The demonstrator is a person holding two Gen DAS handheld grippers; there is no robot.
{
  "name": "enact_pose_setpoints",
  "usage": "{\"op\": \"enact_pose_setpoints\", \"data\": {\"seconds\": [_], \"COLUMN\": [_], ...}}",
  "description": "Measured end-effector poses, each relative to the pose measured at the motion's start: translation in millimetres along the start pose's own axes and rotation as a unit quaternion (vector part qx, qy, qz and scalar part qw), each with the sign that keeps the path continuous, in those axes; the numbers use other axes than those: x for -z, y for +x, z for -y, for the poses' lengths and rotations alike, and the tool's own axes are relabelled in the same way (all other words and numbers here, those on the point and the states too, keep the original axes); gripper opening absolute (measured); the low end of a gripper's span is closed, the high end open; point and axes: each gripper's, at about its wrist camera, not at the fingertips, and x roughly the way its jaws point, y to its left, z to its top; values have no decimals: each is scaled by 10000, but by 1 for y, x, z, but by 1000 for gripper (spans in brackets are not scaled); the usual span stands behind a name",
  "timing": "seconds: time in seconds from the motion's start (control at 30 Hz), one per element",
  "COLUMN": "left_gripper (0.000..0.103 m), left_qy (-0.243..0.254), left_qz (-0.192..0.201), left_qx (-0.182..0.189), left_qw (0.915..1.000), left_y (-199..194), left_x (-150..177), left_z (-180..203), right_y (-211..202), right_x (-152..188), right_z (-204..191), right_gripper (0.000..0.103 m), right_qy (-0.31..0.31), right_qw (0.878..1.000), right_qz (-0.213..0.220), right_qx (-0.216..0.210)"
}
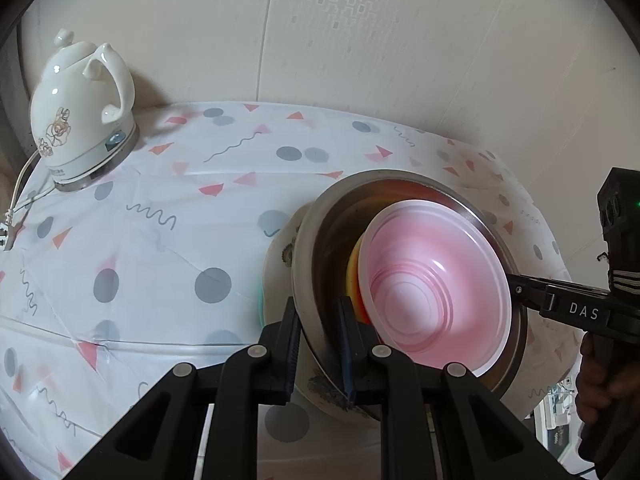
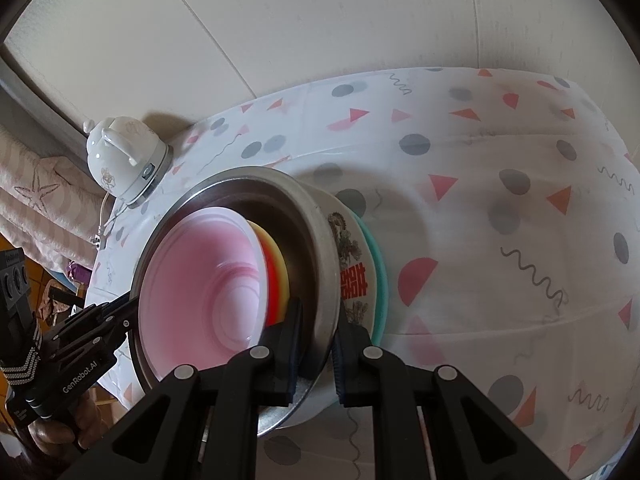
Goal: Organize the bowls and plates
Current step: 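Lower the steel bowl onto the plate stack with both grippers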
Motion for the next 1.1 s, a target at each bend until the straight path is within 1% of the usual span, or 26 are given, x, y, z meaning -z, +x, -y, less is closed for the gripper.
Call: {"op": "enact_pose_setpoints", "data": {"seconds": [0.23, 0.47, 0.73, 0.8, 0.97, 1.07, 1.1], "left_gripper": [17, 18, 18, 18, 19, 20, 21], "left_qy": [-65, -171, -226, -254, -418, -511, -552], "left_qz": [-1, -12, 11, 23, 110, 159, 187], "left_qx": [-51, -100, -242, -259, -300, -319, -315], "left_qw": [10000, 9998, 9995, 9993, 9986, 9981, 9978], "left_y": [2, 4, 7, 6, 2, -1, -3], "left_x": [1, 3, 6, 6, 9, 11, 12], "left_z": [-1, -2, 1, 2, 3, 3, 3], "right_y": [2, 13, 13, 12, 8, 2, 0], "right_x": [-2, -4, -5, -5, -6, -7, -6], "right_z": [0, 4, 3, 2, 6, 10, 11], "right_gripper": [13, 13, 14, 15, 16, 22, 22], "right_qy": [-43, 11, -201, -256, -322, -317, -319], "right_qw": [10000, 9999, 9997, 9995, 9992, 9992, 9991], "right_qz": [-32, -129, -124, -123, -115, -36, -12], "right_qx": [-45, -98, -96, -103, -185, -259, -293]}}
